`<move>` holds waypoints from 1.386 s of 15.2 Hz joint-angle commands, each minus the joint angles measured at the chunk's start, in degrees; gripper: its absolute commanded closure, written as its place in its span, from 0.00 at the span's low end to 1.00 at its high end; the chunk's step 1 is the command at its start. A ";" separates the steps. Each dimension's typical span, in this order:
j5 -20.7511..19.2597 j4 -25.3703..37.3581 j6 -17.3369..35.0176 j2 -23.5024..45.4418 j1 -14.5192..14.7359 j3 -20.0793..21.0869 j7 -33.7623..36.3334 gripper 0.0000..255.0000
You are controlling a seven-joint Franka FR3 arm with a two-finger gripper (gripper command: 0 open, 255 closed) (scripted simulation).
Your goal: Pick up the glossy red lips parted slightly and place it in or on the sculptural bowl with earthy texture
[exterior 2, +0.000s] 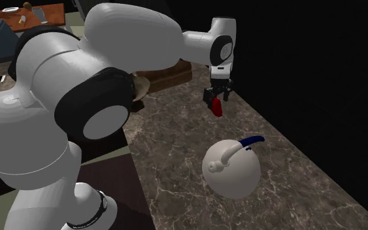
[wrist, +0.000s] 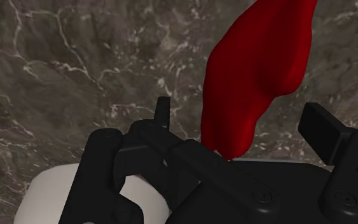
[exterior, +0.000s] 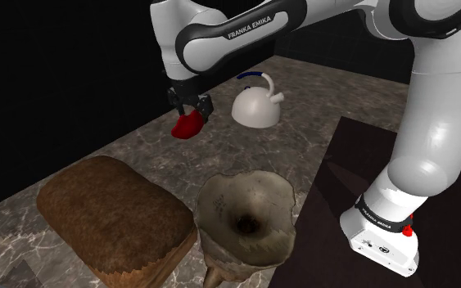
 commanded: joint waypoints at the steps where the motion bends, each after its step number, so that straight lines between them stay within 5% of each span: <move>1: -0.01 -0.02 0.03 0.01 -0.01 0.00 0.00 0.00; 3: -0.01 -0.02 0.03 0.00 -0.01 0.00 0.00 0.00; 4: -0.01 -0.02 0.03 0.00 -0.01 0.00 0.00 1.00; 13: -0.01 -0.02 0.03 0.01 -0.01 0.00 0.00 1.00; 21: 1.51 4.07 -5.17 -1.65 -0.04 0.62 -1.65 1.00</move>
